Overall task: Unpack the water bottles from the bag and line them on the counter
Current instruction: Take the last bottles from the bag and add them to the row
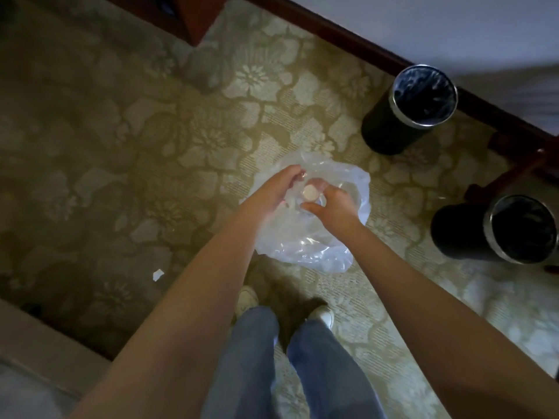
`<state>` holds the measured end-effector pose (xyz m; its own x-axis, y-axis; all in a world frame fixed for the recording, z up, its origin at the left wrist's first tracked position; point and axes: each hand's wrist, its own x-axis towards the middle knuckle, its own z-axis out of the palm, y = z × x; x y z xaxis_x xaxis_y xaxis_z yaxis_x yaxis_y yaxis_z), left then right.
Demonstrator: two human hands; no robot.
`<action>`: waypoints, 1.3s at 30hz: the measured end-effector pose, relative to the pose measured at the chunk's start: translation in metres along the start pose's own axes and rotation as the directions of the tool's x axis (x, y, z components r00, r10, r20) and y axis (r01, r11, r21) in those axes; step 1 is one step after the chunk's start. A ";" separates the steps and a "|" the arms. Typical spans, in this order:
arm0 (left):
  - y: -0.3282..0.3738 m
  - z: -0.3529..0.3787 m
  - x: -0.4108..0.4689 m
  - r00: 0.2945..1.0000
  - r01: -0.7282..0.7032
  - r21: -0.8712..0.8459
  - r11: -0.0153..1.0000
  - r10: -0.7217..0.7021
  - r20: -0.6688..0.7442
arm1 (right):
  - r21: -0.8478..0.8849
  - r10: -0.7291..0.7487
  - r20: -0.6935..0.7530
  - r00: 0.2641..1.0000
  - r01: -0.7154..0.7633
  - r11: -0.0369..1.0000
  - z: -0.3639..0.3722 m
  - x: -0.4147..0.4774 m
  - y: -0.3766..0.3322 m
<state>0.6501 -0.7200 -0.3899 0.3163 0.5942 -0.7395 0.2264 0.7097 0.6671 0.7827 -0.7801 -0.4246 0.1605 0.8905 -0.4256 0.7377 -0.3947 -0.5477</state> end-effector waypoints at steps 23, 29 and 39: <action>-0.130 0.052 0.180 0.907 0.190 0.258 0.947 -0.069 -0.415 | 0.213 0.073 -0.309 0.948 -0.005 0.977 0.030 0.068 0.154; -0.083 0.045 0.126 0.897 0.303 0.349 0.887 -0.143 -0.418 | 0.300 0.088 -0.305 0.948 0.008 0.954 -0.004 0.047 0.107; 0.082 0.014 -0.025 0.946 -0.281 0.491 0.825 0.324 -0.003 | 0.249 -0.104 -0.351 0.931 0.200 0.948 -0.135 0.002 -0.064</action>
<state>0.6736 -0.6822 -0.3154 0.3699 0.7933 -0.4835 0.5499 0.2326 0.8022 0.8245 -0.7227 -0.2934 0.3032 0.9490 -0.0864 0.5677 -0.2527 -0.7835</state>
